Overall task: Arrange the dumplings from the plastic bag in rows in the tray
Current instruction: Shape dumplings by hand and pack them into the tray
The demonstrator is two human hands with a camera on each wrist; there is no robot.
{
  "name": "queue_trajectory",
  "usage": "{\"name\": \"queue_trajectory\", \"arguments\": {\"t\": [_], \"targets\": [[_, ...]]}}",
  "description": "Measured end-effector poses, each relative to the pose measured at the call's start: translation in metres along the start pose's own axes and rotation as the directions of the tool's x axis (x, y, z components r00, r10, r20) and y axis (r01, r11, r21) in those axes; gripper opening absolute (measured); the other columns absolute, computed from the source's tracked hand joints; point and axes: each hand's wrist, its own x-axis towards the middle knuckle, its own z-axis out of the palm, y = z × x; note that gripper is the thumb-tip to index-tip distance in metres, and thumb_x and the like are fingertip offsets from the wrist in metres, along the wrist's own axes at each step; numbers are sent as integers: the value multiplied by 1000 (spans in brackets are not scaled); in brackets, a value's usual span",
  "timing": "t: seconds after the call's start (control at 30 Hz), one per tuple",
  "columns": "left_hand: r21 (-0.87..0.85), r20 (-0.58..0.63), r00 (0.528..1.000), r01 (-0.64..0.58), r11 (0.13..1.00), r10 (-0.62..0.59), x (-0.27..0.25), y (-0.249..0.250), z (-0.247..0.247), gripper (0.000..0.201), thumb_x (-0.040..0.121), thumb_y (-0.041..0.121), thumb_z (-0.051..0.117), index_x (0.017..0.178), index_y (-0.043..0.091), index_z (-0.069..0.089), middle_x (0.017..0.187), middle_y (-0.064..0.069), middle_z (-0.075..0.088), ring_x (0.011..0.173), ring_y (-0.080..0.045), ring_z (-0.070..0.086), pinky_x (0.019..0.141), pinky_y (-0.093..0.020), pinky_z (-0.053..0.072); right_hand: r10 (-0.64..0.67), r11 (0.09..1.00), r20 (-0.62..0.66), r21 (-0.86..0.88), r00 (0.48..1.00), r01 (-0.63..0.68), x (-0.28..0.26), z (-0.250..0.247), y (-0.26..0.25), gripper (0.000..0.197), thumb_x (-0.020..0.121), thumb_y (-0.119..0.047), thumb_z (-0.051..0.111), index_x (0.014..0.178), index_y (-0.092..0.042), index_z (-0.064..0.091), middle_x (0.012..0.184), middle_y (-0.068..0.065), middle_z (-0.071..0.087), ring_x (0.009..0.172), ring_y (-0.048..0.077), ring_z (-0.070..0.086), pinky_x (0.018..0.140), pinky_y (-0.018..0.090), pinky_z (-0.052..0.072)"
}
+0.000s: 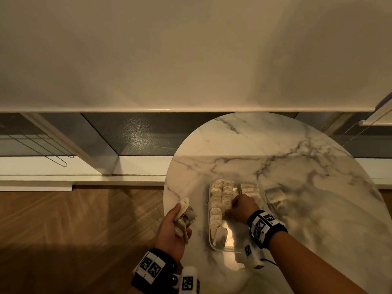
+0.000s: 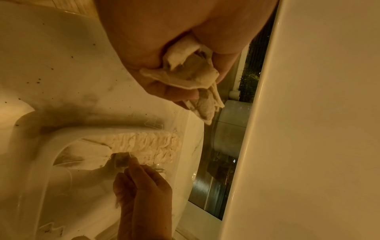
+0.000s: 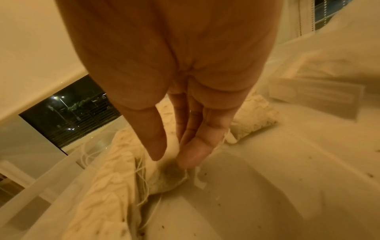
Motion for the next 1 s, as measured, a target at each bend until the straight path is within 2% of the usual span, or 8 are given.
{"name": "queue_trajectory", "arguments": {"t": [0.07,0.17,0.23,0.4,0.5,0.63,0.77,1.0], "targets": [[5,1,1000,-4,1000,4,-1,0,1,43,91,34,65,126,9,63,82,-4,68,63,-13,58,44,-21,44,1,1000,-15,8,1000,-1,-3,-2,-2,26,66,-35,87,76,-17,71,77,1,70,73,14,67,63,24,55],[4,-7,1000,1,1000,-1,-3,0,0,40,91,34,65,122,10,64,74,-2,67,57,-11,57,44,-21,43,20,998,-59,54,998,-17,-6,-6,0,14,76,-25,77,75,-12,71,77,6,71,75,21,70,70,33,60],[-9,-4,1000,7,1000,-7,-2,0,-2,44,90,35,66,125,8,64,81,-4,68,63,-13,57,44,-21,44,45,994,-24,100,999,-43,-12,-6,2,15,79,-27,74,80,-12,71,81,8,72,76,22,70,72,36,61],[1,10,1000,6,1000,-6,-2,-2,2,43,91,35,65,125,8,63,84,-6,68,65,-14,58,43,-21,44,94,988,227,98,969,-119,-34,11,3,25,86,-30,67,97,-8,70,85,7,76,61,13,65,55,27,54],[12,24,1000,9,1000,-9,-4,-3,6,41,91,35,66,123,9,65,84,-6,69,64,-14,59,44,-22,44,123,985,247,89,961,-149,-39,21,6,32,77,-29,73,101,-8,69,83,5,74,62,12,69,48,20,50],[36,37,999,4,999,-6,-7,-3,10,32,91,34,65,114,12,68,80,-5,69,63,-13,59,45,-21,43,116,985,259,92,959,-144,-40,27,9,40,67,-28,81,99,-9,71,86,8,74,72,17,71,59,27,60],[49,43,999,-4,999,2,-7,-4,10,36,91,35,64,116,10,67,82,-5,68,64,-13,58,46,-22,43,66,979,266,170,962,-114,-40,31,9,23,70,-22,82,85,-5,76,69,5,74,61,14,70,69,33,62],[63,66,998,0,998,-4,-6,-5,9,34,93,36,63,115,11,68,80,-3,69,62,-12,59,46,-22,43,19,981,263,181,965,-69,-41,34,11,15,77,-20,76,83,-6,78,68,3,74,61,13,66,71,31,60]]}}
